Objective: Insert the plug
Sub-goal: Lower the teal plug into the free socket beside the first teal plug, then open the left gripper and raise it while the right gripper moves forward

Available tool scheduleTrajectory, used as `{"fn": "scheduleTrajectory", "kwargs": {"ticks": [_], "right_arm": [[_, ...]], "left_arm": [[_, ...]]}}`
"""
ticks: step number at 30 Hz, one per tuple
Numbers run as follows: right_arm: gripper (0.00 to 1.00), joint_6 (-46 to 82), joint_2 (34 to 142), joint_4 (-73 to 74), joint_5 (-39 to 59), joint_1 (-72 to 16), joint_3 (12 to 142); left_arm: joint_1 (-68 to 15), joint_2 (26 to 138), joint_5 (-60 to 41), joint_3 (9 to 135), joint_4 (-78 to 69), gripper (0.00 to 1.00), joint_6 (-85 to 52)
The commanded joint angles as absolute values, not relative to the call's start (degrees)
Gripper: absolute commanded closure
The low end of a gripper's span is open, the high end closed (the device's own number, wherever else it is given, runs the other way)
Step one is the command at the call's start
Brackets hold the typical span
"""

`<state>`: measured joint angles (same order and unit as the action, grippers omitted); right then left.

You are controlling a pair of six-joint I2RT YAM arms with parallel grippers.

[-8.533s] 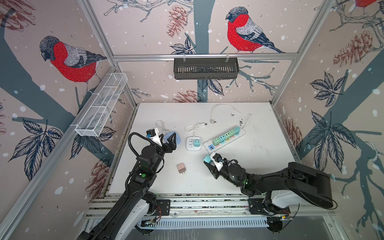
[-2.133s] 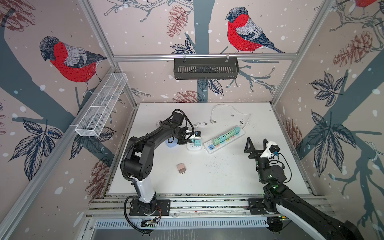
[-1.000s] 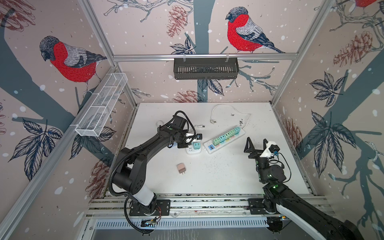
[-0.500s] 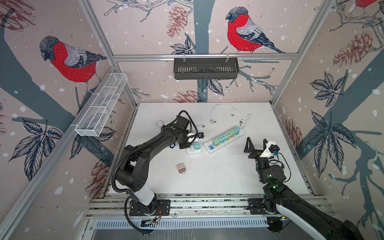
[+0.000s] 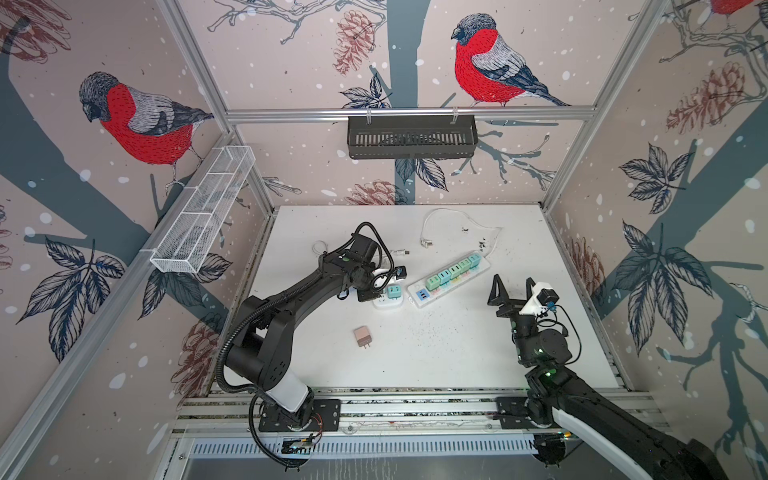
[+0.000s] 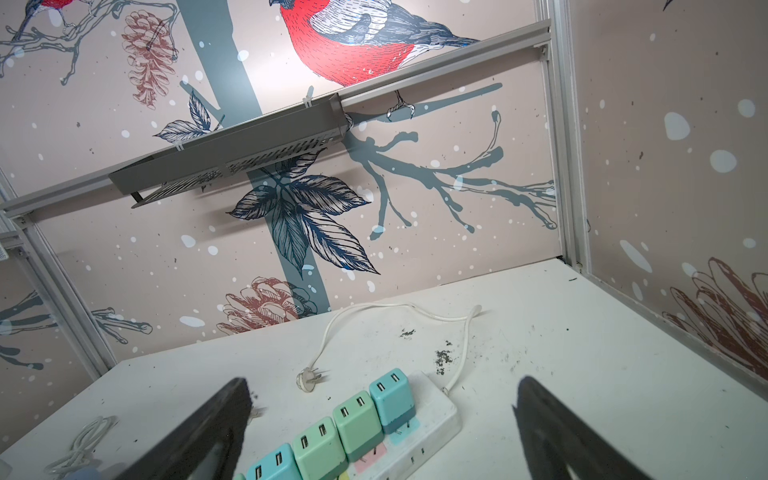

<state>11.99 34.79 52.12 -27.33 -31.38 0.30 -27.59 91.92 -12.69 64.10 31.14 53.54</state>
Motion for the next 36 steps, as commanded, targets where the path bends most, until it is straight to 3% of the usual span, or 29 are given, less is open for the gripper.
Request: {"fn": "scheduleTrajectory", "kwargs": {"ticks": [1,22,33,35,36], "right_arm": [[0.0,12.23,34.8,53.09,-27.15,-31.34,-4.65],[0.0,12.3,34.8,53.09,-27.03,-31.22,-4.61],[0.0,12.27,34.77,53.09,-26.98,-31.22,-4.66],[0.0,12.32,34.79,53.09,-26.94,-31.14,-4.62],[0.0,12.37,34.77,53.08,-26.97,-31.2,-4.65]], "left_arm": [[-27.71,92.73,-14.37,64.53,32.76,1.0,53.26],[-27.78,99.65,-12.06,66.18,34.41,1.0,52.91],[-26.49,107.71,-13.36,73.52,40.95,1.0,52.83],[-26.53,107.31,-13.27,74.32,41.1,0.77,52.18],[-26.47,106.43,-13.35,74.09,40.45,0.57,52.01]]}}
